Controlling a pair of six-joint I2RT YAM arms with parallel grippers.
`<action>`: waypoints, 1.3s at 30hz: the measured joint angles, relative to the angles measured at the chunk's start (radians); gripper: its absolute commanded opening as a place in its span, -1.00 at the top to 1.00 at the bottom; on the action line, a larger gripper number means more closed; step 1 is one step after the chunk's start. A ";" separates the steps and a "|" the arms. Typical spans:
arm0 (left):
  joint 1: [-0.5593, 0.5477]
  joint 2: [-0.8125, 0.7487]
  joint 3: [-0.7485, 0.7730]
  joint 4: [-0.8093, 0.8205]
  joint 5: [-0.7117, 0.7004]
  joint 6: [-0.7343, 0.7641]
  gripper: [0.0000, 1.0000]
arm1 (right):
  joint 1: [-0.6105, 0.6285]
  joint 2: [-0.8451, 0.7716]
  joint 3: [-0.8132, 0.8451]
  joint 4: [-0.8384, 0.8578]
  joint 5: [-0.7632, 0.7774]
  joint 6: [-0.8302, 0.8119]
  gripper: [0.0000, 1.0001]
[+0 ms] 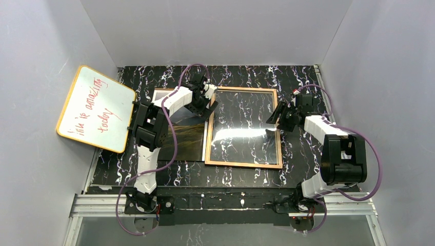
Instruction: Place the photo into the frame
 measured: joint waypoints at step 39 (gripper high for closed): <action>-0.010 -0.006 -0.008 0.006 -0.022 0.003 -0.88 | 0.145 -0.164 -0.051 -0.157 0.219 0.064 0.16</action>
